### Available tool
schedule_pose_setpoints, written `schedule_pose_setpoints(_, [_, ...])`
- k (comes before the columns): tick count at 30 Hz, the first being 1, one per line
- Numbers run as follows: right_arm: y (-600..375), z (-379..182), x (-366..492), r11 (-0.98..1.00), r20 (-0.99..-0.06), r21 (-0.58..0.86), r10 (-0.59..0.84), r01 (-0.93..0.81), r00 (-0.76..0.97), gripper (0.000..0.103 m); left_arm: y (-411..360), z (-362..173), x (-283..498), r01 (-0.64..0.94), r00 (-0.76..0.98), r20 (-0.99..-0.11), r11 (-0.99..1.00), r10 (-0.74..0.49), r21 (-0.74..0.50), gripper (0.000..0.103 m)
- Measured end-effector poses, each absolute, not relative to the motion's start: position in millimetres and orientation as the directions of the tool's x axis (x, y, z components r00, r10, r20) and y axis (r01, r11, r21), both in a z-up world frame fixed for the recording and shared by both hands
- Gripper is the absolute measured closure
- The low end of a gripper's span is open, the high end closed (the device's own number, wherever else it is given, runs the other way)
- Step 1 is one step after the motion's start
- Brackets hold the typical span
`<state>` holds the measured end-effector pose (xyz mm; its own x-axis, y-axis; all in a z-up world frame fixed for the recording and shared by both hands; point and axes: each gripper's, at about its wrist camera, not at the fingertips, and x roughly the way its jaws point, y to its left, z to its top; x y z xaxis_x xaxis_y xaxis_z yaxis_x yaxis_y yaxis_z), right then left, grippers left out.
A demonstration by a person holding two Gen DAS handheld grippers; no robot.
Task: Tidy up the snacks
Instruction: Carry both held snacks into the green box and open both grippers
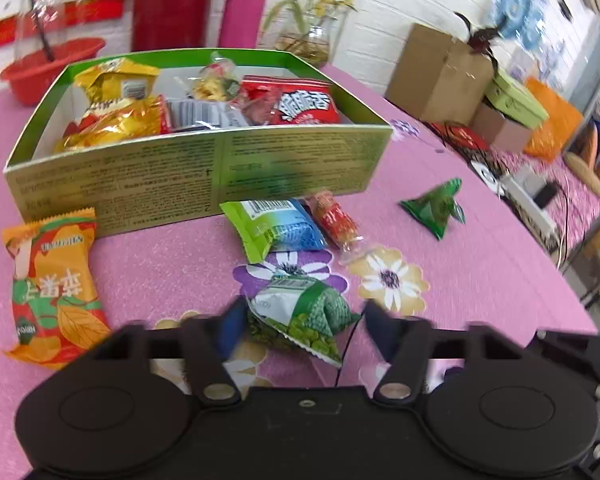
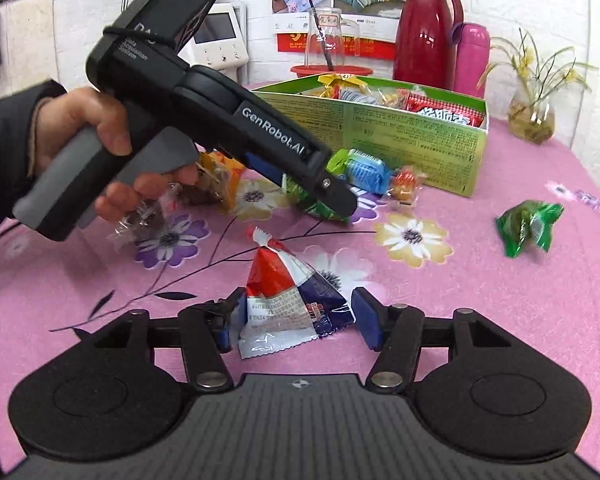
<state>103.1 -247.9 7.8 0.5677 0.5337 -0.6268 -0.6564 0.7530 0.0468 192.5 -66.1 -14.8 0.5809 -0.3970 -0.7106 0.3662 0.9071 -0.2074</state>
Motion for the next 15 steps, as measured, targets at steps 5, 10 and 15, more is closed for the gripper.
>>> schedule_pose_setpoints(5, [-249,10,103,0.771,-0.628,0.039,0.514,-0.636,0.584,0.019,-58,-16,187,0.372,0.561,-0.711,0.896,-0.425,-0.243,0.075])
schedule_pose_setpoints(10, [-256,21,103,0.795,-0.607,0.056,0.507,-0.604,0.612,0.038,-44,-8,178,0.338,0.563,-0.686,0.886,-0.461,-0.318,0.075])
schedule_pose_setpoints(15, [-260,40,111,0.818,-0.562,0.046,0.495,-0.573,0.662,0.038,-30,23,170,0.343,0.62,-0.621,0.878,-0.479,-0.334,0.075])
